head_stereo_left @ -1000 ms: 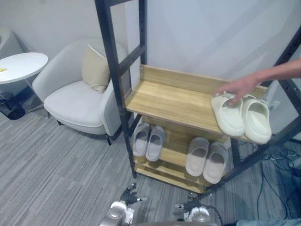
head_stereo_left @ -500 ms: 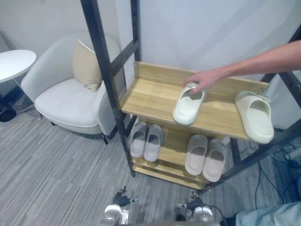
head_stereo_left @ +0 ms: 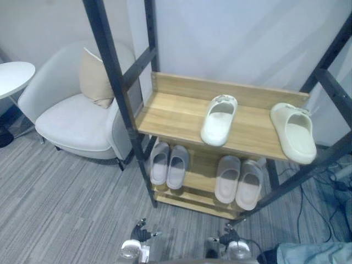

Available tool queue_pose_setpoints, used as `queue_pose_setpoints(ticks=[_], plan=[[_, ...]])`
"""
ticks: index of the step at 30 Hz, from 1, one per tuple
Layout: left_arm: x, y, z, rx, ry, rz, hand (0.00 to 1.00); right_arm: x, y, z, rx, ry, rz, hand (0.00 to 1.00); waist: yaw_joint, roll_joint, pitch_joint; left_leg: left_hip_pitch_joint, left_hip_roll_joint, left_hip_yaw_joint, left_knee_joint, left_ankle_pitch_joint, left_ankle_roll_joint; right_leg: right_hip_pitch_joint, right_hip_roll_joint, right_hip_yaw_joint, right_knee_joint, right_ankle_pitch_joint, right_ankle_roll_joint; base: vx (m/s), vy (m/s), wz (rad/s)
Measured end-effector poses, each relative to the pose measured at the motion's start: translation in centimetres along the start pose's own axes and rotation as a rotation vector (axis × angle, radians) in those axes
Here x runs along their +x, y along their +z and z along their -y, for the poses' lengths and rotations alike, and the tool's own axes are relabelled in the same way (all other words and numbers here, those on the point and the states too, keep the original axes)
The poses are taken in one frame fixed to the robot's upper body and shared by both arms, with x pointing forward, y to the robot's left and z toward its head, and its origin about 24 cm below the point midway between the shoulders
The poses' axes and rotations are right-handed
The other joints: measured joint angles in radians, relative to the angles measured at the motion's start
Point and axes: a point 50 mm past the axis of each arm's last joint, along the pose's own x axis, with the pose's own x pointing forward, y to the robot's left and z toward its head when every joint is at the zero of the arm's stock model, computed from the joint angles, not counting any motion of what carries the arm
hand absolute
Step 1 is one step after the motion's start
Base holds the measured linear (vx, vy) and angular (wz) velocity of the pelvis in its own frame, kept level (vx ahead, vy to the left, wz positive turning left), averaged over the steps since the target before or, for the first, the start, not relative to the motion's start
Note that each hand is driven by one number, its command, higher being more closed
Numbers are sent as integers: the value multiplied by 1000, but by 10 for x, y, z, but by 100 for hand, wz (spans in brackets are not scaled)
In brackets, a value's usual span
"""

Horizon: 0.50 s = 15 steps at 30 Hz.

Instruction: Organize the slippers on the shoe rack

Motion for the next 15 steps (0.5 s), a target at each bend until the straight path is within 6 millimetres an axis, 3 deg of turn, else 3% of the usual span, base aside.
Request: queue_pose_setpoints(ticks=[15], plan=[[-16,75,49,4,-249,351,0,0,2,-3,-41,16,16,0,-23,13,-8,-14,1,-6,1,0,0,-16,0,-10,0,0,0,2,-2,1]])
